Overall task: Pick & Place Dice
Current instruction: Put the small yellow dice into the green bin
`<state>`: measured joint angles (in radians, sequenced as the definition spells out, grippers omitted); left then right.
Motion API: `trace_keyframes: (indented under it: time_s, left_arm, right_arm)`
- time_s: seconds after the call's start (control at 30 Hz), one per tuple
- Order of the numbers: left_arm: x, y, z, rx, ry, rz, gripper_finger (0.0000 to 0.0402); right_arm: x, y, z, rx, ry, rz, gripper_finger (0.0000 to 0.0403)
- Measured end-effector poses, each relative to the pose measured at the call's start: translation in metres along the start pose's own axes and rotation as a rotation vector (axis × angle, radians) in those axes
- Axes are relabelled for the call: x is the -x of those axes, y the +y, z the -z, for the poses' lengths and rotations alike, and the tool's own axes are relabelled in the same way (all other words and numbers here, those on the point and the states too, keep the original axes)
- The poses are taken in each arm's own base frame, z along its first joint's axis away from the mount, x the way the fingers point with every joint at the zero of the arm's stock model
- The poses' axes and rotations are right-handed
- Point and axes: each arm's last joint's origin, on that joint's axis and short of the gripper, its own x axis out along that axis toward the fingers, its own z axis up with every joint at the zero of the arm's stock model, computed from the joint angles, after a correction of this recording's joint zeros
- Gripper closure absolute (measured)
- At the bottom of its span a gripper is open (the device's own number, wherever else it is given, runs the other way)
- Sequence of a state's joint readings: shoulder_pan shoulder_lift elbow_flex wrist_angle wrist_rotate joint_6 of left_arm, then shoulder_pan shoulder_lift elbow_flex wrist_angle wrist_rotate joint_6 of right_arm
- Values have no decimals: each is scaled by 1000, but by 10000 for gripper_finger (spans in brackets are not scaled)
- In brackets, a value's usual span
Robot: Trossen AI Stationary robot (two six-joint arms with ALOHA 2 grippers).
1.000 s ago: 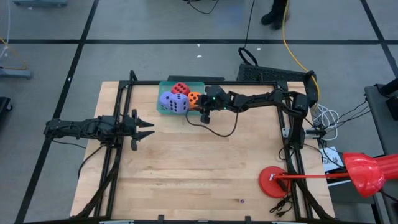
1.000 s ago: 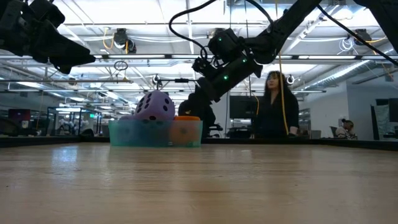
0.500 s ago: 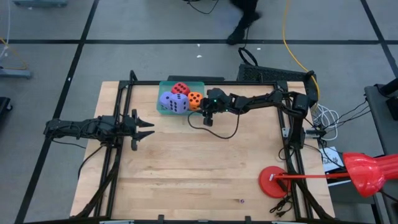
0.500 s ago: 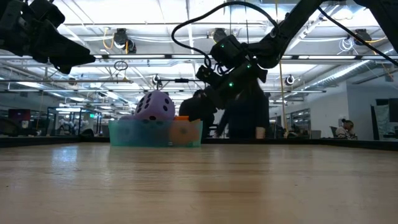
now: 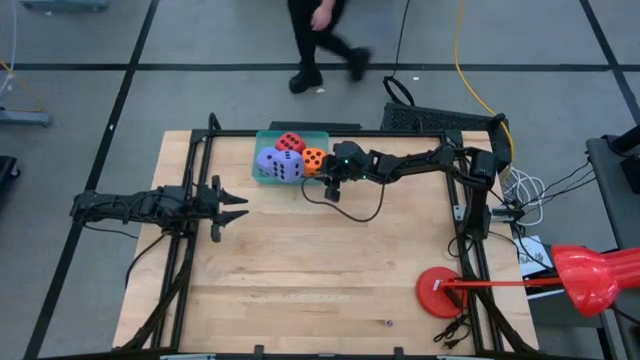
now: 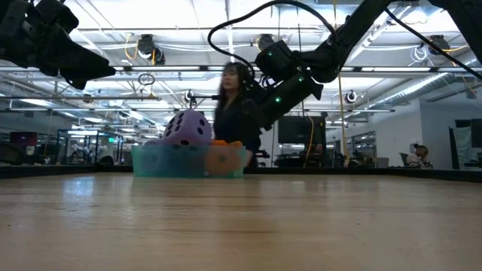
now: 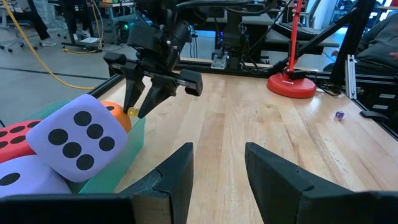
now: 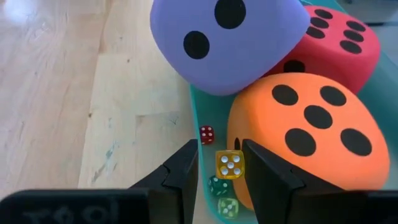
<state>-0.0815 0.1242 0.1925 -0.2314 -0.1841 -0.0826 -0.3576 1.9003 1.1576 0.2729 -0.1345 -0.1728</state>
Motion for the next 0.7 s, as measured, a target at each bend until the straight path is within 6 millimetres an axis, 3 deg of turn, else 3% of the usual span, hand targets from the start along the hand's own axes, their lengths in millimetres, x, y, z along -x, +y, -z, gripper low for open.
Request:
trace_keyframes:
  time_s: [0.7]
  left_arm:
    - [0,0,0,0,0,0,249]
  right_arm:
    - [0,3,4,46,38,-19,283]
